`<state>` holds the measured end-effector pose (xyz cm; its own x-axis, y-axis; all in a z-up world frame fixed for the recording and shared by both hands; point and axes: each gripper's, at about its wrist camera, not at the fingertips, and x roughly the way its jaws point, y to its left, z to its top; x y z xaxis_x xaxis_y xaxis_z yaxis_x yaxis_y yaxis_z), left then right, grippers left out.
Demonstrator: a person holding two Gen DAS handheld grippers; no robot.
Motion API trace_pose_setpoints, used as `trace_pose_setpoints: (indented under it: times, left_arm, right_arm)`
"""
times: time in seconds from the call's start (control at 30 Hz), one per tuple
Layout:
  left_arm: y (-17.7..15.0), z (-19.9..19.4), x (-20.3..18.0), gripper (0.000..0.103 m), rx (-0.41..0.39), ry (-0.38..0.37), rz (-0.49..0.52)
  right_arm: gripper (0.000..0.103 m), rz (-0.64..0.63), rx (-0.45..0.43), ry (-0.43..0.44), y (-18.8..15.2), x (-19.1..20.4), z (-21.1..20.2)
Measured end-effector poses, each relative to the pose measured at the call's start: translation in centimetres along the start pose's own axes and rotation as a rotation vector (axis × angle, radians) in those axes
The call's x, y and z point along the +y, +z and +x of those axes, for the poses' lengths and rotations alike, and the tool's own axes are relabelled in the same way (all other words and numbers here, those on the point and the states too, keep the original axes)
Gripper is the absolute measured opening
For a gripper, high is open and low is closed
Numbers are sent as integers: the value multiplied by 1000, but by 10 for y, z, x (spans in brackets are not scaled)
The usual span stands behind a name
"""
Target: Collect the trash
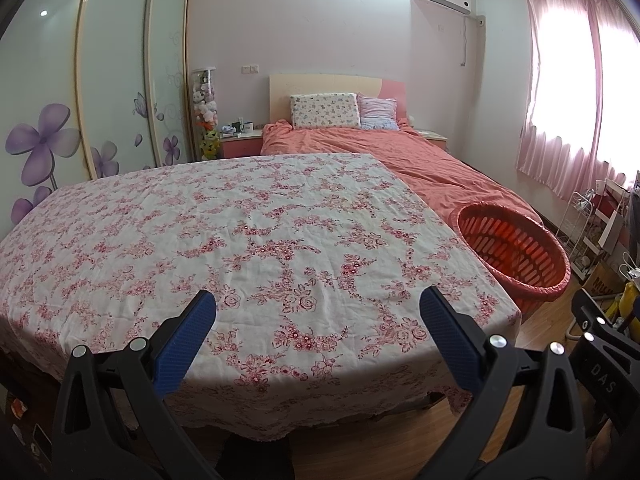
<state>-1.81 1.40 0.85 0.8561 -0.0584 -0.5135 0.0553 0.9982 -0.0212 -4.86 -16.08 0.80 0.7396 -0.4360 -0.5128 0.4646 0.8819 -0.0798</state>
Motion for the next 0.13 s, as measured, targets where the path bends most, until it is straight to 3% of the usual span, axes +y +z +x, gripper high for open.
trace_pose_setpoints:
  times: [0.13]
  left_arm:
    - [0, 0, 1, 100, 2, -1, 0]
  right_arm:
    - [99, 0, -1, 0, 0, 0, 1]
